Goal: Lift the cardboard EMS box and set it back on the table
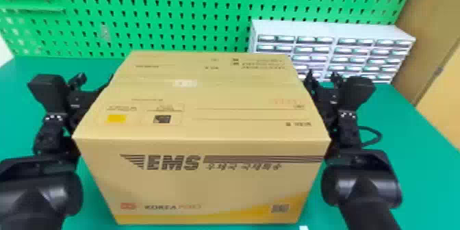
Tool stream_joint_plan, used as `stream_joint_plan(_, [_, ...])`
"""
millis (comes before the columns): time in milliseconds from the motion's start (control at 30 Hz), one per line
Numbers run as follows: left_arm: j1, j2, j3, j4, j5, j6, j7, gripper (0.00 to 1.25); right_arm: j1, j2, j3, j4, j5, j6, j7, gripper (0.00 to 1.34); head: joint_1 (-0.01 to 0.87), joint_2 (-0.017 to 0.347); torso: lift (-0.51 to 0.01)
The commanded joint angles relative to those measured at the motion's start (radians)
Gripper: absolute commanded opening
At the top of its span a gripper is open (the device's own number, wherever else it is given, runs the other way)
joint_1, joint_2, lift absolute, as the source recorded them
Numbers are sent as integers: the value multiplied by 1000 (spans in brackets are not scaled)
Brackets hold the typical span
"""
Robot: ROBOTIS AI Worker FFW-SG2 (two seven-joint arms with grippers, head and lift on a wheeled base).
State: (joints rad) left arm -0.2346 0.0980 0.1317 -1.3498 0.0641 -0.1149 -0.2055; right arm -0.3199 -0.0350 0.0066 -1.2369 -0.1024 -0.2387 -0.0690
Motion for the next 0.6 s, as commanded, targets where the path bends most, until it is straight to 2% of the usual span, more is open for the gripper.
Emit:
stream_joint_plan(0, [-11, 0, 0, -11, 0, 0, 0, 730, -13, -9, 13, -30, -2, 30, 0, 730, 678, -15, -92])
stream_joint_plan(200, [-25, 0, 2, -28, 0, 0, 0, 732, -31, -20, 24, -59, -3, 55, 0, 736, 678, -15, -92])
stream_joint_plan(567, [-34, 0, 26, -63, 8, 1, 0, 735, -50, -20, 42, -101, 7, 102, 0, 738, 678, -15, -92])
